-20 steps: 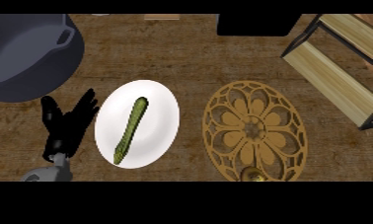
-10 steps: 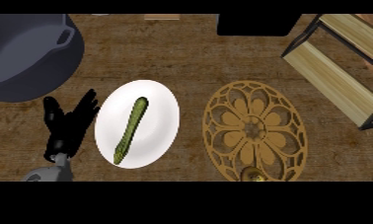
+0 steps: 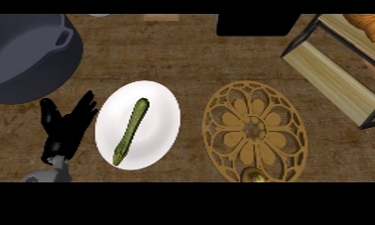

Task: Pick the croissant from the placemat and place it in the tiered shelf

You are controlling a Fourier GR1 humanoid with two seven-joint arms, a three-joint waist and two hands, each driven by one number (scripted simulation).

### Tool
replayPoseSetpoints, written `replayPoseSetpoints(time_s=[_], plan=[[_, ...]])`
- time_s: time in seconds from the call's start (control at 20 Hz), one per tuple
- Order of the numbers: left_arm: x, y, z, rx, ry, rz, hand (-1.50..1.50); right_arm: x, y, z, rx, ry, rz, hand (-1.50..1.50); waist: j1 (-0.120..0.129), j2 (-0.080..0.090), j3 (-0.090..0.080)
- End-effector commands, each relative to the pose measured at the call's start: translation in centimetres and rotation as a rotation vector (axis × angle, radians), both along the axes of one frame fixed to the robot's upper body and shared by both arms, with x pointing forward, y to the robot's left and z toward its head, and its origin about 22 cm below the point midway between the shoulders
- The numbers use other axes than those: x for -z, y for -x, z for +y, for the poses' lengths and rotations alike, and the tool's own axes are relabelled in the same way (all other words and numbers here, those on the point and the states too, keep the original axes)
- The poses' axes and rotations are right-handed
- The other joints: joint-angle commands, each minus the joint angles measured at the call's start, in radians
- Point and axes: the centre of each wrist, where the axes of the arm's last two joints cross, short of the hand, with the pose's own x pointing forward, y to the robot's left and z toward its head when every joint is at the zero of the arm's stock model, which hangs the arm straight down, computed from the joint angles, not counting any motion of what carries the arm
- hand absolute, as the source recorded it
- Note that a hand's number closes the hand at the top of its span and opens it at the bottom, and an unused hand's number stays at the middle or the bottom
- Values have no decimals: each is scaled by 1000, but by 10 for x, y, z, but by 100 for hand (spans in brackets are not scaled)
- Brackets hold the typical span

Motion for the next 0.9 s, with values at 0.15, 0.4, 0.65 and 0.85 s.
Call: replayPoseSetpoints(time_s=[0.15,0.4,0.65,0.85], plan=[[-13,-2,-4,-4,2,-12,0,-31,53,-31,228,-4,-106,-150,-12,-5,0],[-3,2,22,-34,-9,9,0,-31,109,-45,308,-39,-189,-150,-32,-8,0],[4,-1,-5,-26,5,1,0,-17,161,-37,260,-66,-184,-150,-29,-7,0],[-6,5,4,-27,-1,18,0,-5,204,-45,224,-39,-182,-150,-19,-5,1]])
